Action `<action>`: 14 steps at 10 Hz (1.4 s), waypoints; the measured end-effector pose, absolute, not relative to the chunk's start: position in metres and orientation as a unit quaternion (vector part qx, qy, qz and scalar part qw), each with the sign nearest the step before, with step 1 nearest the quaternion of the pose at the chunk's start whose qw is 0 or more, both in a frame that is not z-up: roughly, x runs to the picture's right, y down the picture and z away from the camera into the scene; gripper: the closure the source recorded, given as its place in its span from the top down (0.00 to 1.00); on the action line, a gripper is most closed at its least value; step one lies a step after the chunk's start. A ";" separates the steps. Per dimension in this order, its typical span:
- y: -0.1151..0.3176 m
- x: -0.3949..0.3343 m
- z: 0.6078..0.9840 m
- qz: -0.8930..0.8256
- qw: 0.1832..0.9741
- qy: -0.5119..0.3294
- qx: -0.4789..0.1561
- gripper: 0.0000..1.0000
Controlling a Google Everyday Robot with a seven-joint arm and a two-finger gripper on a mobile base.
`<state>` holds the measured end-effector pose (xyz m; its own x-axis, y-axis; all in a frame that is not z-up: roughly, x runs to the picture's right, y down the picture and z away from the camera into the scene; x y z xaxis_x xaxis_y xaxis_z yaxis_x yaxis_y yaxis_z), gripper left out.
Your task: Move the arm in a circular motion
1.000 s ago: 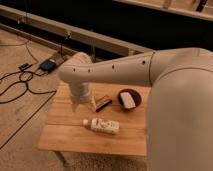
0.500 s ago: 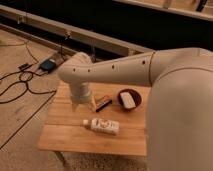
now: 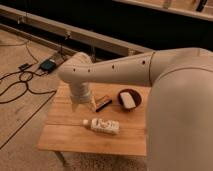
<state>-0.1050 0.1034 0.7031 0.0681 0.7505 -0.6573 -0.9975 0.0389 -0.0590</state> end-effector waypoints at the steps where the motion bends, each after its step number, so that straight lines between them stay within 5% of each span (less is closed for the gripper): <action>1: 0.103 -0.105 0.703 0.641 0.682 0.234 -0.264 0.65; 14: 0.103 -0.105 0.703 0.641 0.682 0.234 -0.264 0.65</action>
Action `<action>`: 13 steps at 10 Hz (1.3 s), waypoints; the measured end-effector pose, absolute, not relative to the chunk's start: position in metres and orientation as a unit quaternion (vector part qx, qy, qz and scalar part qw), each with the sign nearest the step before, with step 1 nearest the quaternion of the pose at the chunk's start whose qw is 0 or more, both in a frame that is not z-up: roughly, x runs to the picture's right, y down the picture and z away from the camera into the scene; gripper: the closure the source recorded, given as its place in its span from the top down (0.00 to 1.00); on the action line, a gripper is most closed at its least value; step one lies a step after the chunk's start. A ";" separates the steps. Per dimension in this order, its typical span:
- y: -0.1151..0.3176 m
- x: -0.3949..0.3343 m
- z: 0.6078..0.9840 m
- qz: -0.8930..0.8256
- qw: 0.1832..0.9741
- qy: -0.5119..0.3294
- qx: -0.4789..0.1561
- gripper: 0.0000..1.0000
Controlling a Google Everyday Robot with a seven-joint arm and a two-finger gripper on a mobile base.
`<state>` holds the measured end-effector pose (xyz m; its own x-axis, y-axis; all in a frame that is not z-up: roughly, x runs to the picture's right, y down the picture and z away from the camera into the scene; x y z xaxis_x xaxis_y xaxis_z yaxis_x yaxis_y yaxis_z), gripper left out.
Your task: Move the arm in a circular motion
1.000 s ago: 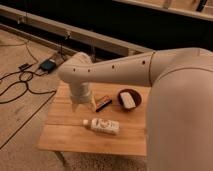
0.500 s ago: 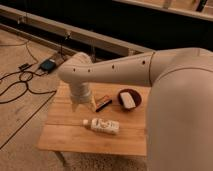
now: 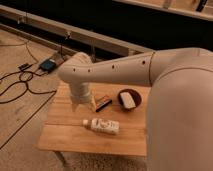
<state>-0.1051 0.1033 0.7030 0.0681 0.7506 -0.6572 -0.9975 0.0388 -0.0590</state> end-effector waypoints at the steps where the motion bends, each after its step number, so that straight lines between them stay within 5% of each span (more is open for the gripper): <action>1: 0.103 -0.105 0.703 0.641 0.682 0.234 -0.264 0.65; 7: 0.108 -0.094 0.697 0.649 0.671 0.246 -0.261 0.65; 13: 0.082 0.048 0.706 0.732 0.576 0.295 -0.213 0.65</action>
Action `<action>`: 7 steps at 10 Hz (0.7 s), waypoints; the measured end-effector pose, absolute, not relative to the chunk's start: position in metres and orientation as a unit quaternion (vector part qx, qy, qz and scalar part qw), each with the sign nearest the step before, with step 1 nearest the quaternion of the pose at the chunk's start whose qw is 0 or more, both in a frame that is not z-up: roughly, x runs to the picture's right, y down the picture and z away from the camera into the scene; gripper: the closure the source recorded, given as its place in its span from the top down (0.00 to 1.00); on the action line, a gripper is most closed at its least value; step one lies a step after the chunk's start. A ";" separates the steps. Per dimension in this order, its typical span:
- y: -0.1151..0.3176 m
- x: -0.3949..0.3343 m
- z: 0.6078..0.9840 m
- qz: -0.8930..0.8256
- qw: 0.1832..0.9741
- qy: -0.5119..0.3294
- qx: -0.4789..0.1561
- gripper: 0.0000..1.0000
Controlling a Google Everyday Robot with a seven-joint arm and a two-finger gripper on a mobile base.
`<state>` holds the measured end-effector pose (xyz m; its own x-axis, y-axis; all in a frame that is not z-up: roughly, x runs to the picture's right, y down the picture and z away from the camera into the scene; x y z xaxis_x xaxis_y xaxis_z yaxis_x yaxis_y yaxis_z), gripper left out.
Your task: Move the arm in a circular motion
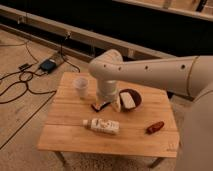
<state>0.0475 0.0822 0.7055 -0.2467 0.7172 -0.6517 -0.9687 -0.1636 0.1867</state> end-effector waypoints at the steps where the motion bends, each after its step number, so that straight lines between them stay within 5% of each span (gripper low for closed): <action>1: 0.067 0.064 0.718 0.739 0.569 0.294 -0.210 0.65; 7: -0.040 0.075 0.808 0.737 0.580 0.276 -0.208 0.65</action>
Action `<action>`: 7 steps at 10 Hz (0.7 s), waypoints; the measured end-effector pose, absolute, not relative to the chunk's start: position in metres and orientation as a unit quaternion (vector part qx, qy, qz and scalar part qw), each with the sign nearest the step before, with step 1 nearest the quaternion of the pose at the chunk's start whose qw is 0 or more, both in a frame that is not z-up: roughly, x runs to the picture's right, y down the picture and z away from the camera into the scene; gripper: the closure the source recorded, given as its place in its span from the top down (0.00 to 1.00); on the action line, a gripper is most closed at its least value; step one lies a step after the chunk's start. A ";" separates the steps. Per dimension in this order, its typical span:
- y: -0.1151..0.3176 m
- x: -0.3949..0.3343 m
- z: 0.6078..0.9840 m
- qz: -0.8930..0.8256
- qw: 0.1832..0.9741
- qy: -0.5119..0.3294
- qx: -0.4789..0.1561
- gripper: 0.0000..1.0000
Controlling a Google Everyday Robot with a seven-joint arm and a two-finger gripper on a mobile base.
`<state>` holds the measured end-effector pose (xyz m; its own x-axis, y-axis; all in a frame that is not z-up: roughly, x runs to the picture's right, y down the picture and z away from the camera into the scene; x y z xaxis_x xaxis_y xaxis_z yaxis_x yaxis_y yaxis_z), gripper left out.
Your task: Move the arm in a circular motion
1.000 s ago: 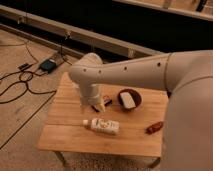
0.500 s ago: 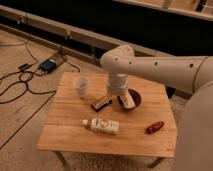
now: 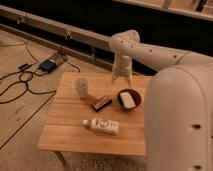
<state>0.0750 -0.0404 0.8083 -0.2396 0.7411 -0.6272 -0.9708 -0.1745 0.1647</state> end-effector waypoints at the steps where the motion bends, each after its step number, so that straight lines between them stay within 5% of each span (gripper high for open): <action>1: -0.049 0.054 0.818 0.727 0.593 0.270 -0.216 0.65; 7: -0.054 -0.110 0.841 0.625 0.695 0.222 -0.276 0.65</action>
